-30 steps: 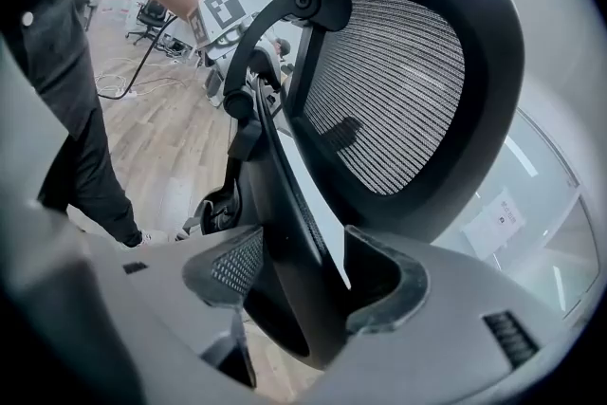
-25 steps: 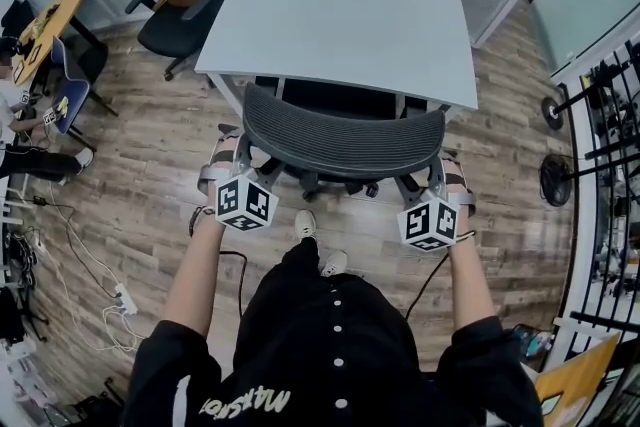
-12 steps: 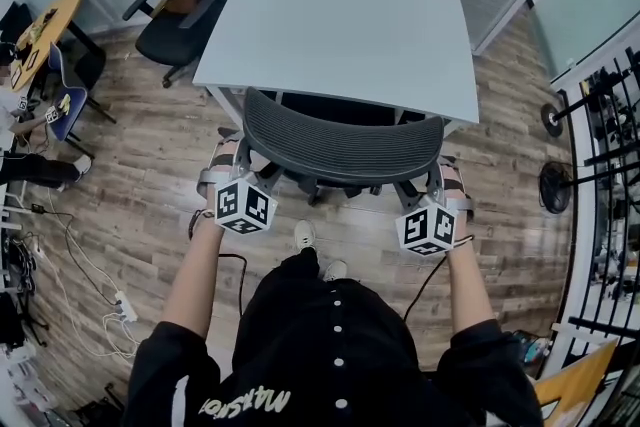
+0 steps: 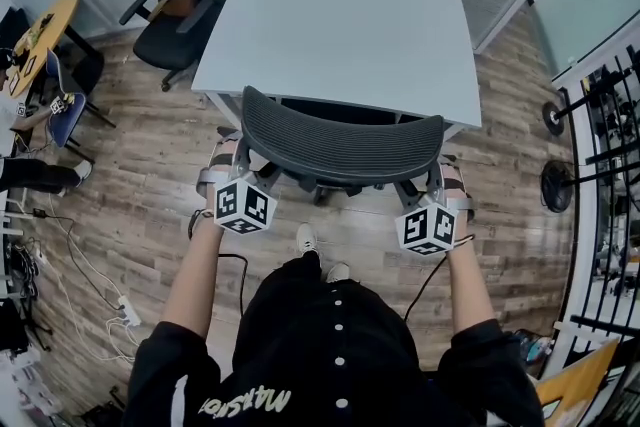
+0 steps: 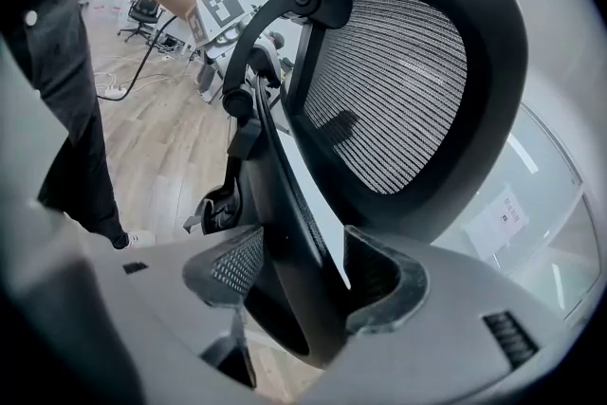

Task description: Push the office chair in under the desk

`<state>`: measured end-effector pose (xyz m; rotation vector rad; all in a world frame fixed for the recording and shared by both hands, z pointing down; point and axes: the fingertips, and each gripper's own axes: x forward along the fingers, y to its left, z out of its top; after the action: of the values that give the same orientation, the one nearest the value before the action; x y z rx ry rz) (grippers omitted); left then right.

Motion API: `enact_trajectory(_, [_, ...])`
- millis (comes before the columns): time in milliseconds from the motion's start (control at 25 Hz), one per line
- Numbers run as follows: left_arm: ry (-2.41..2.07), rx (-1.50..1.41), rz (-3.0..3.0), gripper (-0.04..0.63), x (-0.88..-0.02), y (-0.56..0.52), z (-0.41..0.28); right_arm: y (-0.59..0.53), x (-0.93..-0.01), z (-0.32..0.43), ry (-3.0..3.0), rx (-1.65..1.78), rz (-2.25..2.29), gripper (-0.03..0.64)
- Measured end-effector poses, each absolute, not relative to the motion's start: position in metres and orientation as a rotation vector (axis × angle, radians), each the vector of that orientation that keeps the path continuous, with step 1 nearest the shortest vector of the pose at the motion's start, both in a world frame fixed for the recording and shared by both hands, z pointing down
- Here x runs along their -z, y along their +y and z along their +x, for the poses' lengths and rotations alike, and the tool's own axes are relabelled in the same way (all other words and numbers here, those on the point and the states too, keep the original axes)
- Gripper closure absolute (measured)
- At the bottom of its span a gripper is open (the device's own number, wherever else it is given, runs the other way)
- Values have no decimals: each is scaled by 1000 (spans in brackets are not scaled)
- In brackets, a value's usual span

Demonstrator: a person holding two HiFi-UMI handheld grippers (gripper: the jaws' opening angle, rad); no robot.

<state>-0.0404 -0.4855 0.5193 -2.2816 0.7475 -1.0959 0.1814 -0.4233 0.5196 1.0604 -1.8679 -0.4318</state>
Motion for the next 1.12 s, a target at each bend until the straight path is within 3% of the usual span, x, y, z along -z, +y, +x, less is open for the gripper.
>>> enact_trajectory(1120, [733,1085,-2279,272,-521,-533,-42,-468,-522,180,-1857,422,1071,339])
